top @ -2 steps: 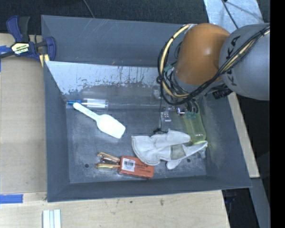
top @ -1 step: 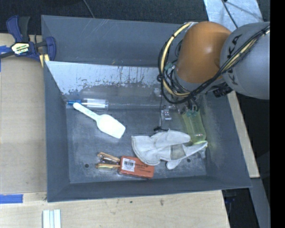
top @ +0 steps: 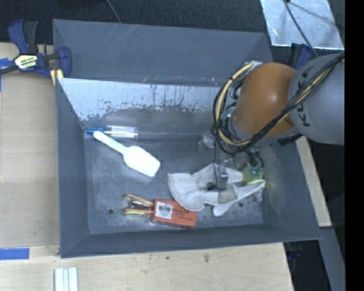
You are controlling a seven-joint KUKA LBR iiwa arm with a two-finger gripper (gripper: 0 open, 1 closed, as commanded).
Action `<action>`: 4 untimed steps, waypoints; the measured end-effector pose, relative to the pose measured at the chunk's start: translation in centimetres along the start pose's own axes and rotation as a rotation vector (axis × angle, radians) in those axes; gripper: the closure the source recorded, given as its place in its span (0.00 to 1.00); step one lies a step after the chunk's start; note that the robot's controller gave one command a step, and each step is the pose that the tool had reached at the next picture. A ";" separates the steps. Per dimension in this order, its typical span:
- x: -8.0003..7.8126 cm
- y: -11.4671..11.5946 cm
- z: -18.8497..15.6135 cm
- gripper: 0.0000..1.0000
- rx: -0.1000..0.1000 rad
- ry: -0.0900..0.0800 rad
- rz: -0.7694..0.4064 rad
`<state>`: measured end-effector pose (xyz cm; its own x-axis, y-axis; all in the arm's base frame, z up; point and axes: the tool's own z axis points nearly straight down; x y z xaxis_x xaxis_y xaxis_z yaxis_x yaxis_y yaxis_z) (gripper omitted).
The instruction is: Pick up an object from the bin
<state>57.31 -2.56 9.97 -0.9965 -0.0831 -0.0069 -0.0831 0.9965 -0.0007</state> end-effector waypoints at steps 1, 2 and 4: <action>1.1 -2.0 1.4 0.00 -0.002 0.009 -0.059; 0.7 -1.2 0.0 0.00 0.000 0.001 -0.024; 1.5 -0.1 2.8 1.00 -0.003 0.001 -0.117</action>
Offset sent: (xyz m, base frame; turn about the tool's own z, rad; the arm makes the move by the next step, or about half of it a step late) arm -0.0073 -0.0062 0.0017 -0.0095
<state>55.80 -2.76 7.19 -0.9799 -0.1992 -0.0060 -0.1992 0.9800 0.0012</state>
